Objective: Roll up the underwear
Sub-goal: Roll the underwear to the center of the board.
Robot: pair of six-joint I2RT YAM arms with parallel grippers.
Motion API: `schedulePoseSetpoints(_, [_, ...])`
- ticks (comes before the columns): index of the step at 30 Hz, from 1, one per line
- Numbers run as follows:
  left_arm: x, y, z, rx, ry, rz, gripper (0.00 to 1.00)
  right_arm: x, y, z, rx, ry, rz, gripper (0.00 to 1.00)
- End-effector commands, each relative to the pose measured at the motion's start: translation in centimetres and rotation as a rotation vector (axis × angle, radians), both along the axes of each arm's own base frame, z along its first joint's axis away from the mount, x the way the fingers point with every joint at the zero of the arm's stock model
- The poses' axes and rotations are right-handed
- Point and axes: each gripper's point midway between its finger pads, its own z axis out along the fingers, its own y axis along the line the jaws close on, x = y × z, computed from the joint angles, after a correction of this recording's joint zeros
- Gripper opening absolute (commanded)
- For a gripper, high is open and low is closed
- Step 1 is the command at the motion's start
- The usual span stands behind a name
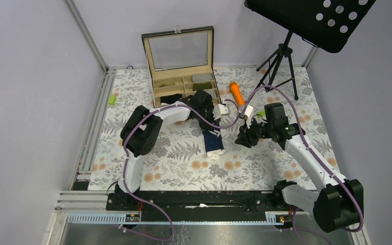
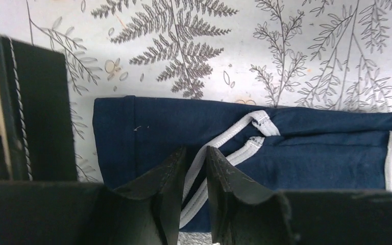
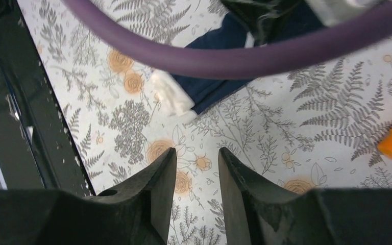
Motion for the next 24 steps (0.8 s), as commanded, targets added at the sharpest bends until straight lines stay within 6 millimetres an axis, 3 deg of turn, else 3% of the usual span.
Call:
schedulePoseSetpoints(1, [0.6, -0.8, 0.4, 0.014, -0.113, -0.181, 0.28, -1.6, 0.3, -1.2, -0.057, -0.047, 0.148, 0.43])
schedulePoseSetpoints(4, [0.0, -1.4, 1.3, -0.002, -0.161, -0.253, 0.32, -2.1, 0.8, -1.8, -0.093, -0.090, 0.222, 0.43])
schedulePoseSetpoints(9, [1.2, -1.2, 6.9, -0.105, -0.138, -0.082, 0.41, -3.6, 2.6, -2.9, -0.187, -0.209, 0.398, 0.45])
schedulePoseSetpoints(11, [2.0, 0.2, 10.2, -0.200, -0.130, 0.051, 0.44, -3.7, 3.5, -3.2, -0.208, -0.273, 0.441, 0.46])
schedulePoseSetpoints(14, [2.4, 3.8, 13.2, -0.291, -0.136, 0.225, 0.49, -3.6, 4.7, -4.1, -0.226, -0.348, 0.500, 0.49])
schedulePoseSetpoints(18, [0.7, 8.2, 14.2, -0.289, -0.138, 0.342, 0.52, -3.2, 6.2, -5.9, -0.249, -0.408, 0.577, 0.56])
schedulePoseSetpoints(24, [-3.0, 11.7, 13.8, -0.264, -0.096, 0.450, 0.53, -2.6, 8.1, -8.3, -0.274, -0.427, 0.639, 0.58])
